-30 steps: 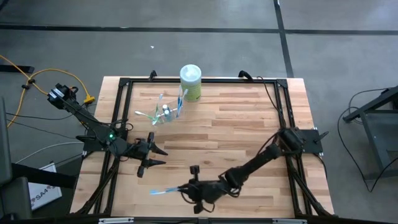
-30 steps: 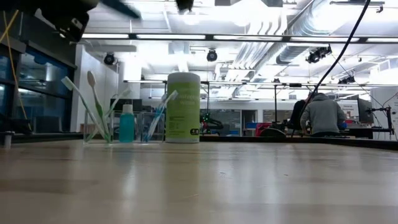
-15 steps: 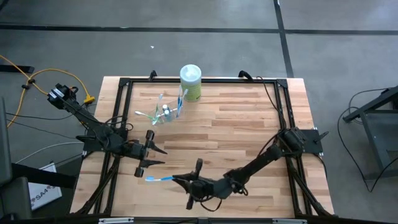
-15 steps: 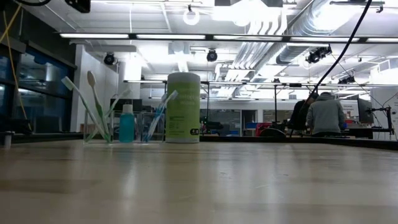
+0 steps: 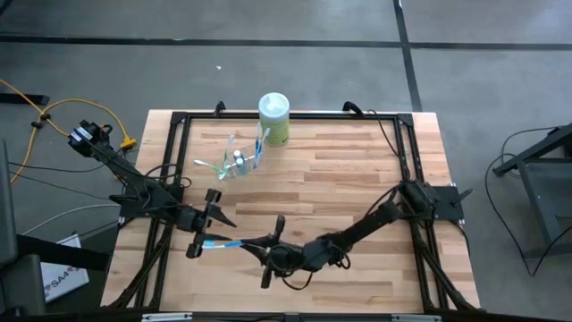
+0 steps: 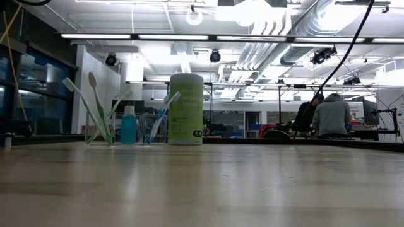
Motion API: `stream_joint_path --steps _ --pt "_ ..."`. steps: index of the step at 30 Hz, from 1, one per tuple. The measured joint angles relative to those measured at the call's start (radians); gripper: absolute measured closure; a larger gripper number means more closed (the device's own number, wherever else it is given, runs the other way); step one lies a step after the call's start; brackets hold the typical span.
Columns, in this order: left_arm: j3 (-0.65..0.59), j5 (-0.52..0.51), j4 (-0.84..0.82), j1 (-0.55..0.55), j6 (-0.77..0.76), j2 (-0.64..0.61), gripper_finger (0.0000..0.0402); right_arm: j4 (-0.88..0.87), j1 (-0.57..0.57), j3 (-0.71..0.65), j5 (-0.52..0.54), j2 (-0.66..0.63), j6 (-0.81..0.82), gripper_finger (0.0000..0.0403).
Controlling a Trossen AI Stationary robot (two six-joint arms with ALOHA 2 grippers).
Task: Pick & Place toothbrushing station
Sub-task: Put the blue toothbrush into the transparent organizer
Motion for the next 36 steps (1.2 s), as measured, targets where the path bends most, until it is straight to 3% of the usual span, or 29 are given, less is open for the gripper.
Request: stream_joint_path --steps 7,36 --pt "0.000 0.072 0.019 0.000 0.013 0.000 0.0243 0.020 -0.022 0.000 -0.035 0.000 -0.001 0.0388" --pt "0.000 0.080 0.111 0.000 0.106 0.000 0.0251 0.022 -0.061 0.000 -0.105 0.001 0.007 0.0388"
